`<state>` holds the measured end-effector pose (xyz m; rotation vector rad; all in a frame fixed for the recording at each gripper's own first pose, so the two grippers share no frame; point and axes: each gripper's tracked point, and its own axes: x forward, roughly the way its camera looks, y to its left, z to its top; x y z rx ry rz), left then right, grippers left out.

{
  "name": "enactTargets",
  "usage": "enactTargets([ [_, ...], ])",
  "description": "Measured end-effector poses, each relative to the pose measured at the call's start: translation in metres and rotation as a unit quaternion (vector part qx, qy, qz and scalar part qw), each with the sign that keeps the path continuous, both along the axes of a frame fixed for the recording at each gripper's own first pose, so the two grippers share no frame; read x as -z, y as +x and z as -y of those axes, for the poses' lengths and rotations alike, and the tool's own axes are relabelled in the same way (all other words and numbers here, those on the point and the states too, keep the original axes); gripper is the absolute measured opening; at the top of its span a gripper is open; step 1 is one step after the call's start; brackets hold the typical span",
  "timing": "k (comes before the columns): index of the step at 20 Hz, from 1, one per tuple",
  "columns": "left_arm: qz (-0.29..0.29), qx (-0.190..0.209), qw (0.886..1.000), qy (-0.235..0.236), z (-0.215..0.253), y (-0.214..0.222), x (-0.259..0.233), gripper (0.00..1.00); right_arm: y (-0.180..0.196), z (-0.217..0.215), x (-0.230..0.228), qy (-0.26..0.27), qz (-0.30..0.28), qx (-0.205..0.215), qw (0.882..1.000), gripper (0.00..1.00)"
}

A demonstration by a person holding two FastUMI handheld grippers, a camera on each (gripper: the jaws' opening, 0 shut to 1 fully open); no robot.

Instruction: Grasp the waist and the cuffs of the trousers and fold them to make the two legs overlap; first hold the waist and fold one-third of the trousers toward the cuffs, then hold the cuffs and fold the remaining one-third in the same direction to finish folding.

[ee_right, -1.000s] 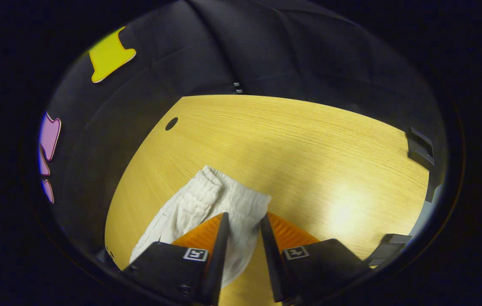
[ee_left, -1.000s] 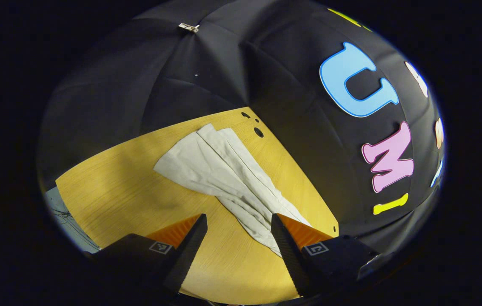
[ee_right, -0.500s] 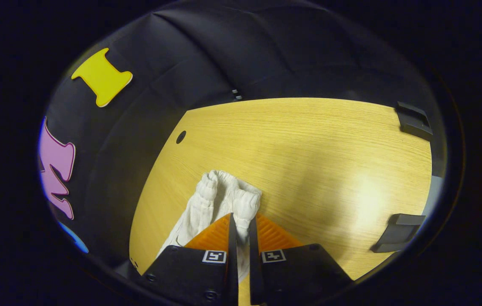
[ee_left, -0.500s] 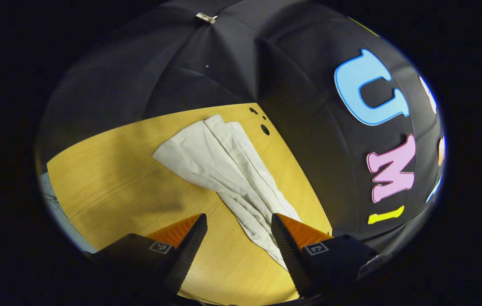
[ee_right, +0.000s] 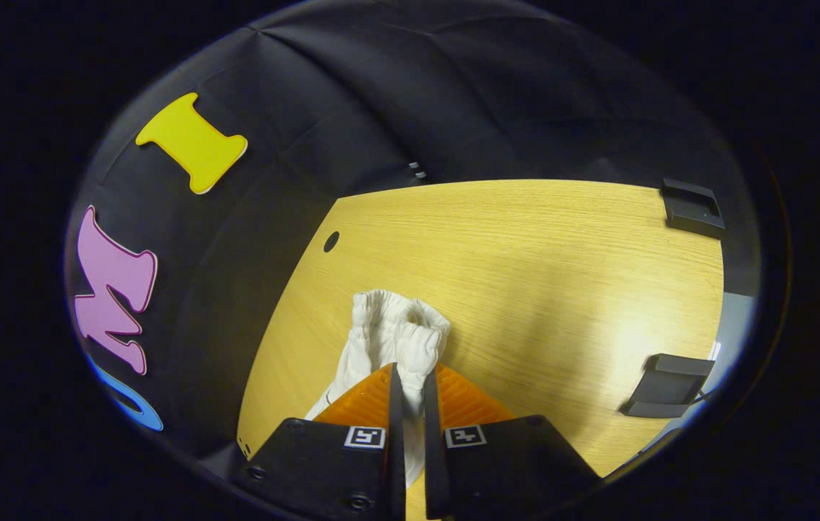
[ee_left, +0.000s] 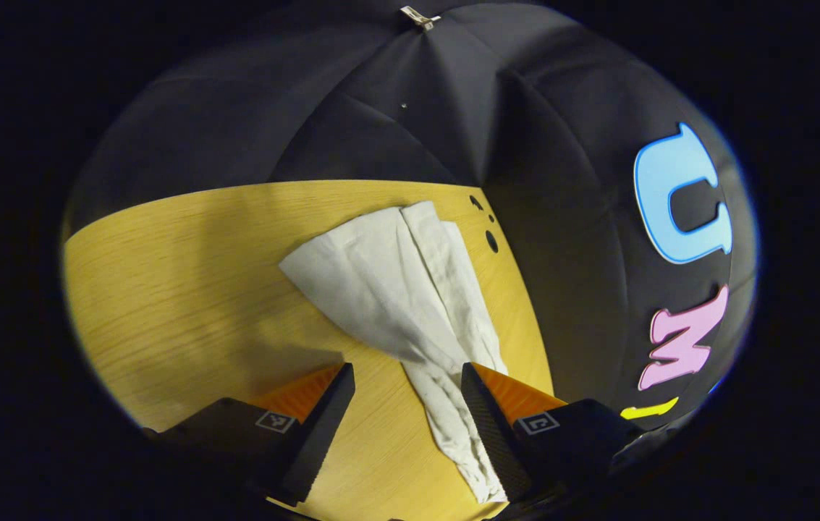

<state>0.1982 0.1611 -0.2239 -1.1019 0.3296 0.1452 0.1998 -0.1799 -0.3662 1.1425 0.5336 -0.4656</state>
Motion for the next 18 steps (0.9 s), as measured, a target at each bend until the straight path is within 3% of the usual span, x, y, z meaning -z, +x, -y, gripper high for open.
enactTargets([
  [7, 0.017, -0.013, 0.997, -0.072, -0.002, 0.061, -0.015, 0.93, -0.001, 0.001, -0.005, -0.008, 0.007, -0.009, 1.000, 0.15],
  [9, 0.000, -0.004, 0.998, -0.067, 0.001, 0.073, -0.009, 0.83, -0.001, 0.002, -0.004, -0.005, 0.007, -0.005, 1.000, 0.15],
  [10, -0.011, 0.003, 0.998, -0.066, 0.004, 0.077, -0.004, 0.72, -0.001, 0.001, -0.003, -0.004, 0.007, -0.003, 1.000, 0.15],
  [13, -0.026, 0.008, 0.996, -0.085, 0.001, 0.075, 0.001, 0.28, -0.001, 0.001, -0.003, -0.003, 0.007, 0.000, 1.000, 0.15],
  [14, -0.029, 0.004, 0.996, -0.090, 0.002, 0.076, 0.006, 0.18, -0.001, 0.001, -0.004, -0.003, 0.008, 0.000, 1.000, 0.15],
  [15, -0.030, 0.001, 0.995, -0.093, 0.001, 0.071, 0.007, 0.12, -0.001, 0.002, -0.005, -0.002, 0.011, 0.001, 1.000, 0.15],
  [16, -0.031, 0.000, 0.995, -0.090, 0.001, 0.064, 0.008, 0.14, -0.001, 0.003, -0.006, -0.005, 0.017, 0.000, 1.000, 0.15],
  [18, -0.034, 0.007, 0.996, -0.076, 0.003, 0.049, 0.011, 0.09, 0.000, 0.006, -0.008, -0.024, 0.032, -0.009, 0.999, 0.15],
])
